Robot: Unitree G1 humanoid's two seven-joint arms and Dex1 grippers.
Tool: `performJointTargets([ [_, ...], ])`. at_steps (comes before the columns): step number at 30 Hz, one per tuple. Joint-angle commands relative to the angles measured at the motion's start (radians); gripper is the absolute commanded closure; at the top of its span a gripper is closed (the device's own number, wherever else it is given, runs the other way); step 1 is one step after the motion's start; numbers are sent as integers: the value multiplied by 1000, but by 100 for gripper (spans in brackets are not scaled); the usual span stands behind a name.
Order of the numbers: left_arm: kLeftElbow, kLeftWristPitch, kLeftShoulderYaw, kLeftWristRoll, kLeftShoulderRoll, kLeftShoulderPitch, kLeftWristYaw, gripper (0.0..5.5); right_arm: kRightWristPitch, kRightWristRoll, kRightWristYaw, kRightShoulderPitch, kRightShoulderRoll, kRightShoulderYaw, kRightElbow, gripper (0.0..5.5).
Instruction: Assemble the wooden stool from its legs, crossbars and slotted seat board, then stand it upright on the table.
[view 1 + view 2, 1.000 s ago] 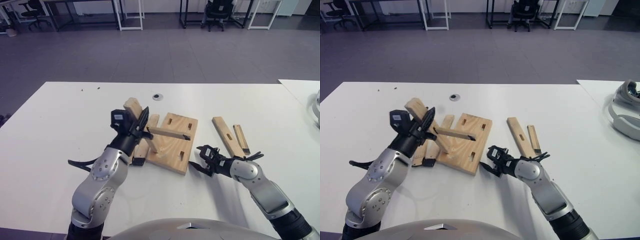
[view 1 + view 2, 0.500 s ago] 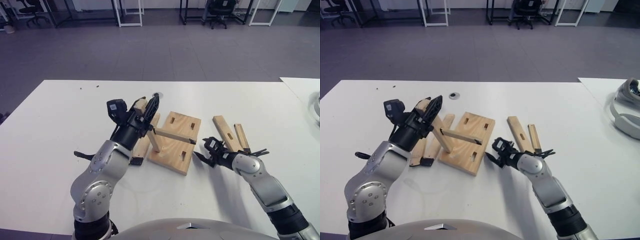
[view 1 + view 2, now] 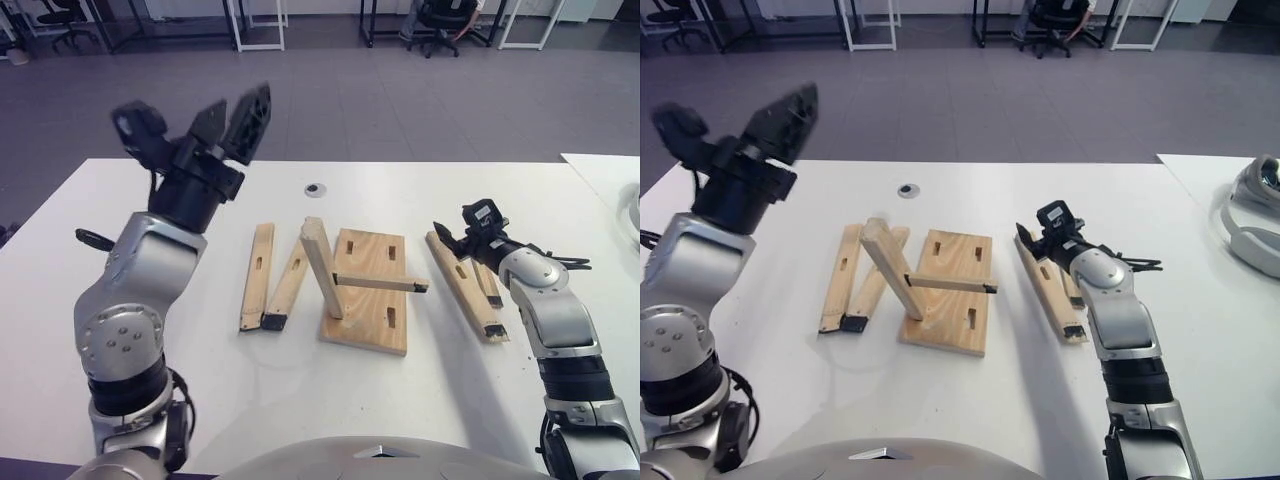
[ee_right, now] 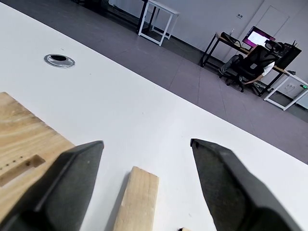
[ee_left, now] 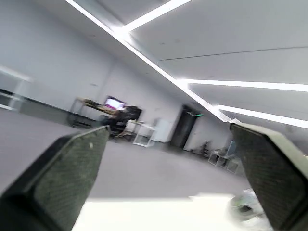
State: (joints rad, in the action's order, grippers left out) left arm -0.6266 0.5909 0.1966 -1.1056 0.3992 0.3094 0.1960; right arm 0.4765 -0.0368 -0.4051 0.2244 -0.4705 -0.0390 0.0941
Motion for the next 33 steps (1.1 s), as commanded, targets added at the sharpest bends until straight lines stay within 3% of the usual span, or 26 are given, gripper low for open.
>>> performJointTargets([
  [1, 157, 58, -250, 303, 134, -150, -163, 89, -17, 7, 29, 3, 12, -14, -34, 212],
  [7, 346, 94, -428, 497, 98, -221, -304, 89, -41, 16, 68, -24, 37, -4, -70, 212],
  [12, 381, 151, -471, 595, 88, -235, -340, 89, -59, 22, 84, -43, 64, 22, -74, 212],
  [23, 385, 178, -470, 755, 63, -261, -385, 279, -47, 11, 70, -23, 76, 23, -85, 212],
  [26, 355, 136, -398, 730, 6, -232, -391, 340, 67, -178, 9, 62, 133, -75, -80, 212],
  [29, 277, 89, -322, 711, -11, -105, -421, 343, 212, -429, -55, 210, 172, -203, -92, 212],
  [33, 298, -39, -288, 699, 6, 82, -586, 343, 331, -689, -54, 414, 267, -293, -126, 212],
])
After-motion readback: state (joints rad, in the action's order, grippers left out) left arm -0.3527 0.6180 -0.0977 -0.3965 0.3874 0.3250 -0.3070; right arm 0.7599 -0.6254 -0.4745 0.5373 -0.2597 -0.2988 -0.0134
